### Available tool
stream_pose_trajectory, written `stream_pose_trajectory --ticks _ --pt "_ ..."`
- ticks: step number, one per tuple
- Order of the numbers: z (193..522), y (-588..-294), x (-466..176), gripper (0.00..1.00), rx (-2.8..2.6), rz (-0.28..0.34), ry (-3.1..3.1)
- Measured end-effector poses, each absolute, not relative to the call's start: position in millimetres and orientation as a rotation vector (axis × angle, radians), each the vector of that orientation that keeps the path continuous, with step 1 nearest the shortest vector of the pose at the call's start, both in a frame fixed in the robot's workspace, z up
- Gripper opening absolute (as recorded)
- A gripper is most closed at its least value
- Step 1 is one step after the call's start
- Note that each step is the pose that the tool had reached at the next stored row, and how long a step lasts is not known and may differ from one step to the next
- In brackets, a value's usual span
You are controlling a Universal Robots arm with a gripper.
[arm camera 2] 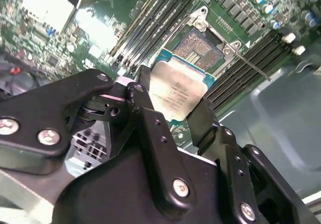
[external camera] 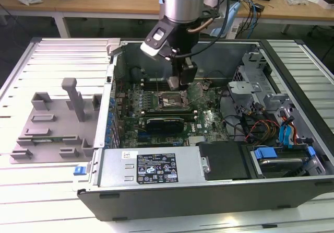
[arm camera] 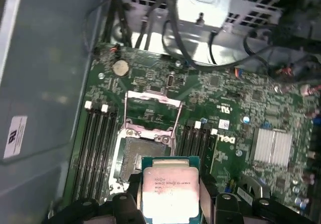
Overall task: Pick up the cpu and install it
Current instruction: 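Place the cpu into insertion slot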
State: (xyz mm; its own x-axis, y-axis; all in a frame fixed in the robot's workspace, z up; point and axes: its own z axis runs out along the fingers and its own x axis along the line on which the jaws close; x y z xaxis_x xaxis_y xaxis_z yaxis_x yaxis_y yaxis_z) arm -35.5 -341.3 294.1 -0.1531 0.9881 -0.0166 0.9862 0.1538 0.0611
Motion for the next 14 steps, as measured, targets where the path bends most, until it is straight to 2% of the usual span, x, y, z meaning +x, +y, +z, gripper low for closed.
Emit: stream_pose_trajectory --ticks 14 --pt "276.8 -341.3 -35.5 0.54 2.124 0.052 2.241"
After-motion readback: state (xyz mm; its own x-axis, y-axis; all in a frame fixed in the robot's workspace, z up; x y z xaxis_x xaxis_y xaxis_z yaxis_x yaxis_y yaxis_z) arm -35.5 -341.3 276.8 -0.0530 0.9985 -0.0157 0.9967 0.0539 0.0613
